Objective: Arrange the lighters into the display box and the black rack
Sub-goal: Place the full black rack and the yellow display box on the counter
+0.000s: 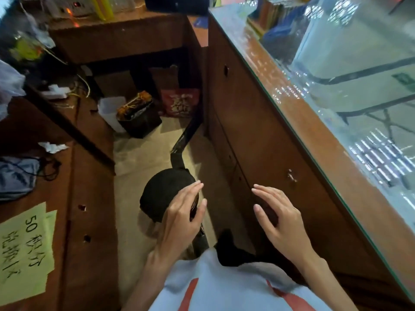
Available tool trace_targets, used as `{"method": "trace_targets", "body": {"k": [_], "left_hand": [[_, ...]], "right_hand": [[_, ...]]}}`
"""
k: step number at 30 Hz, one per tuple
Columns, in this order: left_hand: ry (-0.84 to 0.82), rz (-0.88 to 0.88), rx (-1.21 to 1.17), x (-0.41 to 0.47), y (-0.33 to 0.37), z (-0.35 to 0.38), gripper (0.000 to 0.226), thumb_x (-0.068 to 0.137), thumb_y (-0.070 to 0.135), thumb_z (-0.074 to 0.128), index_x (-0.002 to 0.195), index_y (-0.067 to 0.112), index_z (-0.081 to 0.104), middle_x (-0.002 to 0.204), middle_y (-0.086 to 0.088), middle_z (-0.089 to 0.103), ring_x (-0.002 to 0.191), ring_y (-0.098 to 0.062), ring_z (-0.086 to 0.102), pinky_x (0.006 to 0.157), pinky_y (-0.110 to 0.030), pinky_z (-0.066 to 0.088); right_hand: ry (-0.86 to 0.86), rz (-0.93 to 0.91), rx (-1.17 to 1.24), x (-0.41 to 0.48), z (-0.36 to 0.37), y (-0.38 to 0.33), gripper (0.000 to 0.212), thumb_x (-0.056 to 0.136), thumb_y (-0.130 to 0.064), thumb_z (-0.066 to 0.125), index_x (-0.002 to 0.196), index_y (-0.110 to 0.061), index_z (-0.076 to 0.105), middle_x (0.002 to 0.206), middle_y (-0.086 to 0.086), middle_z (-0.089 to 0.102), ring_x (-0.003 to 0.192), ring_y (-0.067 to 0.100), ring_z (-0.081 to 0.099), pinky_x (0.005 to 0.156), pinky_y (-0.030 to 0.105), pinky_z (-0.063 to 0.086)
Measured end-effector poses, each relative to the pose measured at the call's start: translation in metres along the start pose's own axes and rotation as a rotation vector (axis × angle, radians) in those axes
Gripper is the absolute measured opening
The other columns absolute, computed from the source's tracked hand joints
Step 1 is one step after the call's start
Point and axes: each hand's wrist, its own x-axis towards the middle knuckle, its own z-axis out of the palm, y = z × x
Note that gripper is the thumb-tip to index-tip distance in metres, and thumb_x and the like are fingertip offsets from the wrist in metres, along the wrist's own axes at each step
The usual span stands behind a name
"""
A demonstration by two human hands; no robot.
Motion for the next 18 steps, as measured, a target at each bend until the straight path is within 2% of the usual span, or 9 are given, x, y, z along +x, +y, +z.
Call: {"method": "trace_targets", "body": {"k": [3, 6, 10, 14, 18], "left_hand": [[0.027, 0.036, -0.025, 0.052, 0.004, 0.007, 0.035, 0.092, 0.023, 0.053, 0.119, 0.004, 0.061, 0.122, -0.005, 0.062, 0.116, -0.010, 0.055, 0.103, -0.014, 0.036], [0.010, 0.061, -0.026, 0.100, 0.005, 0.010, 0.034, 0.089, 0.016, 0.056, 0.120, 0.004, 0.060, 0.123, -0.005, 0.062, 0.116, -0.011, 0.054, 0.102, -0.010, 0.033], [0.020, 0.141, -0.040, 0.169, 0.004, 0.012, 0.035, 0.089, 0.015, 0.055, 0.122, 0.003, 0.059, 0.124, -0.007, 0.061, 0.117, -0.012, 0.054, 0.099, -0.021, 0.042], [0.033, 0.240, -0.088, 0.247, 0.000, 0.023, 0.035, 0.092, 0.020, 0.051, 0.120, 0.001, 0.059, 0.122, -0.009, 0.061, 0.117, -0.012, 0.054, 0.103, -0.015, 0.036], [0.000, 0.320, -0.127, 0.339, -0.009, 0.041, 0.037, 0.093, 0.024, 0.048, 0.123, 0.004, 0.058, 0.123, -0.005, 0.061, 0.118, -0.010, 0.053, 0.104, -0.018, 0.037]], "right_hand": [[0.033, -0.044, 0.013, 0.047, -0.012, 0.001, 0.032, 0.090, -0.029, 0.055, 0.119, -0.016, 0.064, 0.125, -0.008, 0.060, 0.122, 0.007, 0.051, 0.101, 0.031, 0.043], [0.069, -0.081, 0.010, 0.090, -0.023, -0.002, 0.032, 0.090, -0.025, 0.056, 0.119, -0.013, 0.063, 0.125, -0.007, 0.060, 0.122, 0.008, 0.051, 0.102, 0.027, 0.041], [0.172, -0.083, 0.030, 0.143, -0.036, -0.007, 0.032, 0.087, -0.019, 0.058, 0.118, -0.010, 0.064, 0.123, -0.003, 0.061, 0.120, 0.009, 0.053, 0.102, 0.022, 0.040], [0.217, -0.067, -0.026, 0.194, -0.045, -0.002, 0.032, 0.086, -0.015, 0.058, 0.117, -0.008, 0.063, 0.123, -0.003, 0.061, 0.120, 0.007, 0.052, 0.101, 0.014, 0.035], [0.289, 0.011, -0.067, 0.253, -0.047, 0.011, 0.031, 0.087, -0.017, 0.057, 0.115, -0.009, 0.064, 0.122, -0.005, 0.059, 0.118, -0.003, 0.048, 0.097, 0.006, 0.032]]}}
